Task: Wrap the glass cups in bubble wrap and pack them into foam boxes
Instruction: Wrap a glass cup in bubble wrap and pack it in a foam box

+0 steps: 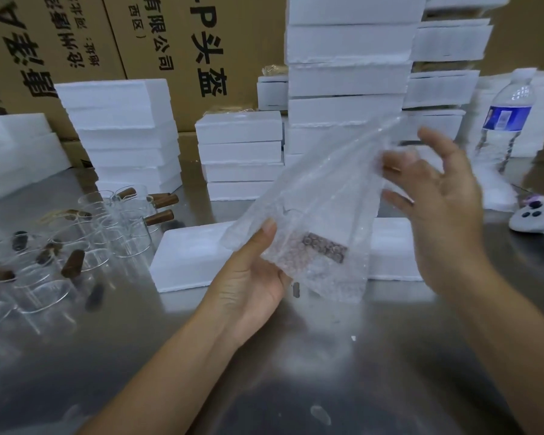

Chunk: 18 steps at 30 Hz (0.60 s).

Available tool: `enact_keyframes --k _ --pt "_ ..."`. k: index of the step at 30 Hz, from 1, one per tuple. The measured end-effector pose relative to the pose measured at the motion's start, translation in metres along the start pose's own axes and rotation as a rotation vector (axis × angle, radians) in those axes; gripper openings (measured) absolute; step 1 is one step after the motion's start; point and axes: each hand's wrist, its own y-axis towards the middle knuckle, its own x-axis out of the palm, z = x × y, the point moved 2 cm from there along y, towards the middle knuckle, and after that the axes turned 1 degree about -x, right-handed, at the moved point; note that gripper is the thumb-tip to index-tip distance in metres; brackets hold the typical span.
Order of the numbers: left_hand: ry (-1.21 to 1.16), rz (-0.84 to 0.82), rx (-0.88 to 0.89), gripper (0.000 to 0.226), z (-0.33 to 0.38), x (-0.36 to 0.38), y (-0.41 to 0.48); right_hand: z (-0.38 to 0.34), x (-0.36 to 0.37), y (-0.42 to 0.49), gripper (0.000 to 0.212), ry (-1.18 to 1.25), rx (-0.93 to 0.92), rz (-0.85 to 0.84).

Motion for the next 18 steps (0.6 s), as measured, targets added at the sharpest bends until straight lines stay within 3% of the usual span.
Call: enact_keyframes --k 3,5,10,12,16,18 --pt "-0.094 0.051 0.089 0.059 0.008 -0.003 0.001 0.019 0.013 -0.015 0.086 -0.103 0.135 -0.034" --pt "-0.119 0.085 0.143 0.063 0.014 -0.005 0.002 0.031 0.022 -0.026 0.093 -0.121 0.213 -0.066" --pt "-0.165 0.066 0.201 0.084 0.022 -0.009 0.000 0.046 0.040 -0.049 0.066 -0.092 0.282 -0.377" --pt "-0.091 0.031 0.205 0.081 0.021 -0.009 0.000 0.047 0.043 -0.051 0.053 -0.052 0.255 -0.446" --pt "0.102 0.005 0.178 0.052 0.013 -0.006 -0.001 0.044 0.041 -0.044 0.032 -0.045 0.164 -0.347" --pt "0.178 0.029 0.180 0.056 0.010 -0.006 -0.001 0.043 0.037 -0.040 0.031 -0.063 0.131 -0.289"
